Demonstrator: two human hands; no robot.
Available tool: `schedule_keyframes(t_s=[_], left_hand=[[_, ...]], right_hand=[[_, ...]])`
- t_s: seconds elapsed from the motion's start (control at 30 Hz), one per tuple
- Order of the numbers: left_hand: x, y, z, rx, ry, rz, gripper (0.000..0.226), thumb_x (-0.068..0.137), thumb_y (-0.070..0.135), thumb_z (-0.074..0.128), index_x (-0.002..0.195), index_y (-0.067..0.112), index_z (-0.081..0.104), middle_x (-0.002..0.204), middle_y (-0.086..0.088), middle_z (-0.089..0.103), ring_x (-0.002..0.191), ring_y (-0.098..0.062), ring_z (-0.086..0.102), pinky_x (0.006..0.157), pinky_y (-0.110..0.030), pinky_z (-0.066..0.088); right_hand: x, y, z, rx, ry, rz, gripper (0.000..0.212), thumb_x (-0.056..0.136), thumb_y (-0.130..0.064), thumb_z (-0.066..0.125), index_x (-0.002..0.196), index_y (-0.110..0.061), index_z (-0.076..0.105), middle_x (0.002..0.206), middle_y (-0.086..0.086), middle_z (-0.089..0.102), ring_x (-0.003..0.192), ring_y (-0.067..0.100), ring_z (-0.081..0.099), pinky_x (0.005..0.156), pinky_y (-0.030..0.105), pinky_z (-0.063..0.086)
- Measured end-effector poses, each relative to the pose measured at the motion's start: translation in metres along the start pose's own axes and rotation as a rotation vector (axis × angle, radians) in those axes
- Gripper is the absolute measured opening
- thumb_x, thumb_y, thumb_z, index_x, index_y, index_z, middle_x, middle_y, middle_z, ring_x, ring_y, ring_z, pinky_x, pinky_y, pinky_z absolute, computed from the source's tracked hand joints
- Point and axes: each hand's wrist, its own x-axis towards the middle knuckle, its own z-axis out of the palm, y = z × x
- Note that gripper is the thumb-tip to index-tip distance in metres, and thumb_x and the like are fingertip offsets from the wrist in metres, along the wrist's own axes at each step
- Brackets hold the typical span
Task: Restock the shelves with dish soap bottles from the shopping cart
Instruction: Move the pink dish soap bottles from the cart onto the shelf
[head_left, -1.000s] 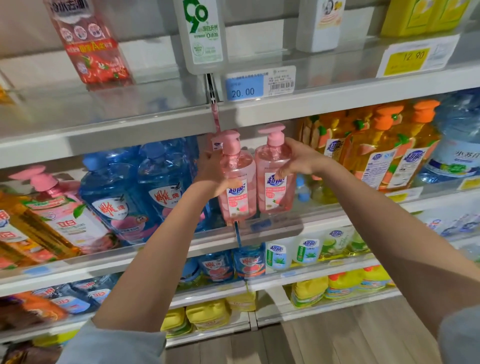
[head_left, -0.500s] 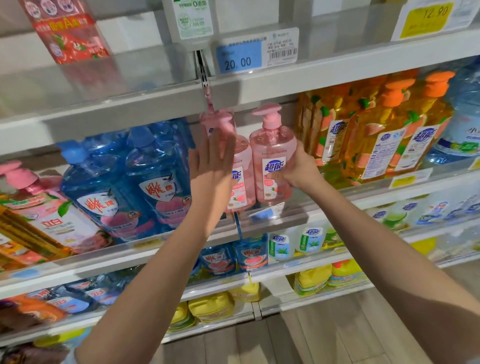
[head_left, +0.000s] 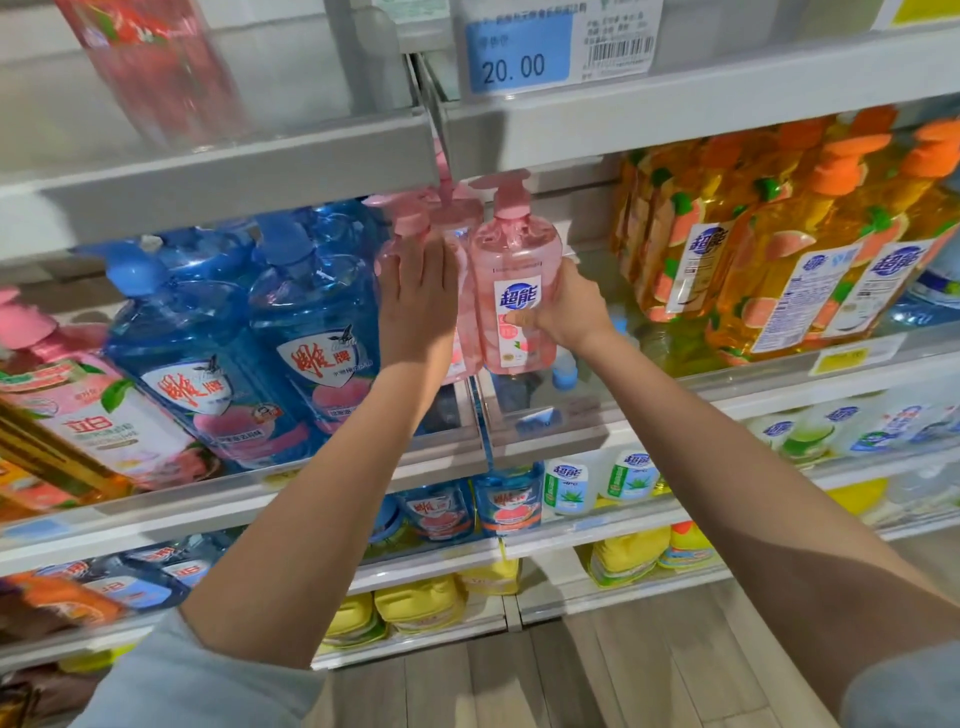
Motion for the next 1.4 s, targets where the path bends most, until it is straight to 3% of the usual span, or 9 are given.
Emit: schedule_keyframes(t_s=[0.13, 0.4, 0.57, 0.83, 0.9, 1.0, 1.13, 1.27, 1.4], left_hand=[[0.008, 0.002, 0.004, -0.063, -0.008, -0.079, 0.057, 0.096, 0.001, 0.013, 0.11, 0.011, 0.067, 0.11, -0.007, 0.066, 0.105, -0.027, 0.062, 0.084, -0.032, 0.051], [0.016, 0.001, 0.005, -0.101, -0.05, -0.112, 0.074, 0.096, -0.008, -0.002, 0.108, 0.006, 0.069, 0.105, -0.009, 0.069, 0.104, -0.031, 0.065, 0.063, -0.028, 0.056], [0.018, -0.002, 0.005, -0.124, -0.098, -0.091, 0.078, 0.094, -0.009, -0.003, 0.101, 0.009, 0.072, 0.1, -0.007, 0.07, 0.102, -0.032, 0.065, 0.078, -0.035, 0.055], [0.017, 0.002, 0.005, -0.031, -0.213, -0.132, 0.074, 0.093, -0.012, -0.002, 0.103, 0.002, 0.07, 0.103, -0.013, 0.069, 0.104, -0.035, 0.065, 0.082, -0.038, 0.055], [0.014, 0.004, 0.006, -0.089, -0.253, -0.158, 0.066, 0.092, -0.012, 0.005, 0.108, 0.003, 0.068, 0.107, -0.012, 0.068, 0.107, -0.034, 0.064, 0.085, -0.038, 0.054], [0.012, 0.008, -0.006, -0.116, -0.317, -0.138, 0.043, 0.083, 0.003, 0.038, 0.119, 0.003, 0.06, 0.117, -0.011, 0.064, 0.112, -0.029, 0.06, 0.092, -0.037, 0.049], [0.011, 0.005, -0.021, -0.221, -0.398, -0.214, 0.059, 0.088, -0.004, 0.042, 0.144, -0.006, 0.022, 0.147, -0.021, 0.029, 0.139, -0.036, 0.026, 0.114, -0.043, 0.023], [0.002, 0.0, -0.045, -0.373, -0.475, -0.147, 0.061, 0.087, 0.007, 0.058, 0.14, -0.002, 0.031, 0.141, -0.018, 0.035, 0.128, -0.033, 0.038, 0.108, -0.04, 0.032], [-0.016, -0.009, -0.079, -0.656, -0.628, -0.056, 0.051, 0.094, 0.022, 0.051, 0.139, 0.002, 0.036, 0.139, -0.014, 0.039, 0.125, -0.031, 0.043, 0.106, -0.043, 0.037]], right_hand=[[0.005, -0.003, 0.008, 0.004, 0.027, 0.002, 0.071, 0.069, -0.035, 0.084, 0.121, -0.007, 0.045, 0.12, 0.011, 0.063, 0.11, 0.031, 0.06, 0.089, 0.04, 0.049], [0.015, -0.004, 0.014, 0.045, 0.039, 0.003, 0.061, 0.074, -0.026, 0.081, 0.118, -0.004, 0.045, 0.118, 0.012, 0.063, 0.109, 0.029, 0.06, 0.087, 0.037, 0.049], [0.014, 0.005, 0.025, -0.008, 0.018, 0.047, 0.056, 0.077, -0.02, 0.078, 0.116, 0.001, 0.044, 0.119, 0.019, 0.061, 0.108, 0.034, 0.06, 0.088, 0.039, 0.05], [0.013, 0.007, 0.034, 0.017, 0.046, 0.062, 0.05, 0.08, -0.018, 0.075, 0.115, -0.002, 0.045, 0.118, 0.016, 0.061, 0.105, 0.031, 0.061, 0.082, 0.034, 0.049], [0.013, 0.006, 0.035, 0.011, 0.036, 0.077, 0.046, 0.083, -0.018, 0.072, 0.116, -0.002, 0.044, 0.118, 0.017, 0.061, 0.106, 0.032, 0.061, 0.083, 0.035, 0.049], [0.008, 0.003, 0.033, -0.09, -0.012, 0.076, 0.035, 0.091, -0.02, 0.06, 0.117, -0.002, 0.046, 0.119, 0.018, 0.059, 0.105, 0.033, 0.06, 0.082, 0.032, 0.047], [-0.01, -0.005, 0.023, -0.101, -0.066, 0.074, 0.034, 0.098, -0.025, 0.046, 0.122, -0.002, 0.05, 0.12, 0.019, 0.059, 0.105, 0.034, 0.059, 0.08, 0.029, 0.041], [-0.033, -0.011, 0.011, -0.068, -0.1, 0.056, 0.035, 0.099, -0.027, 0.047, 0.126, -0.005, 0.051, 0.121, 0.016, 0.062, 0.107, 0.033, 0.059, 0.087, 0.033, 0.046], [-0.063, -0.019, -0.002, -0.087, -0.09, 0.007, 0.027, 0.096, -0.017, 0.048, 0.115, -0.003, 0.061, 0.112, 0.02, 0.066, 0.103, 0.035, 0.061, 0.085, 0.033, 0.047]])
